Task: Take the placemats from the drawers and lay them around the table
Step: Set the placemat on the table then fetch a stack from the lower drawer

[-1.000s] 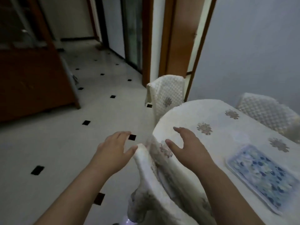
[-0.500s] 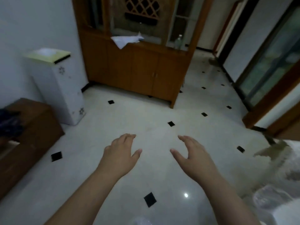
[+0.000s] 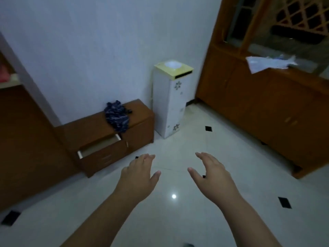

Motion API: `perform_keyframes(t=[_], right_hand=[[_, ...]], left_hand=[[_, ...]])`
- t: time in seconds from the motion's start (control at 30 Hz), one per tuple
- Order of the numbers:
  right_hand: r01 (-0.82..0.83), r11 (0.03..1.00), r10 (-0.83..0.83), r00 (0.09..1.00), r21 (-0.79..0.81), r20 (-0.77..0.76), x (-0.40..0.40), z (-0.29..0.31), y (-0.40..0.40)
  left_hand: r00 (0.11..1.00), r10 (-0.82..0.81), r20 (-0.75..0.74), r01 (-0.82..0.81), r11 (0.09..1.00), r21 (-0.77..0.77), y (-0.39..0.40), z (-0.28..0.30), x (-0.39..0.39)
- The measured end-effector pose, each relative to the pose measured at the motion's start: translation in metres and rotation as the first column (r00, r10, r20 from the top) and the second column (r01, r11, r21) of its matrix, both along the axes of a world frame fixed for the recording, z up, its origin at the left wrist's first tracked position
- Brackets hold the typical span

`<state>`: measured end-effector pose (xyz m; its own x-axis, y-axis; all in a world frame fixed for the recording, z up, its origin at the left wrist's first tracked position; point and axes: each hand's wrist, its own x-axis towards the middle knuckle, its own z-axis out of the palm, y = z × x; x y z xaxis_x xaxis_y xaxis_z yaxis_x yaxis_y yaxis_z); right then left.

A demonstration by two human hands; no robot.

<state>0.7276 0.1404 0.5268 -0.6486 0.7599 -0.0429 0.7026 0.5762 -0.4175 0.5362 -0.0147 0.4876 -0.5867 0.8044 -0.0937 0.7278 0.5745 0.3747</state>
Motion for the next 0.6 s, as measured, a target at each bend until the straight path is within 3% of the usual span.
perform_keyframes(t=[0.13, 0.3, 0.6], right_hand=[[-0.255, 0.967, 0.255, 0.967, -0.014, 0.003, -0.075, -0.018, 0.048], [-0.517, 0.856, 0.518, 0.855, -0.030, 0.042, -0.166, -0.035, 0.073], [-0.690, 0.720, 0.694, 0.715, -0.075, 0.083, -0.316, -0.098, 0.056]], left_hand=[[0.973, 0.230, -0.027, -0.230, 0.973, -0.025, 0.006, -0.010, -0.025], [0.895, 0.445, -0.005, -0.445, 0.893, -0.074, 0.003, -0.023, -0.048], [0.811, 0.585, -0.022, -0.584, 0.805, -0.107, -0.011, -0.073, -0.151]])
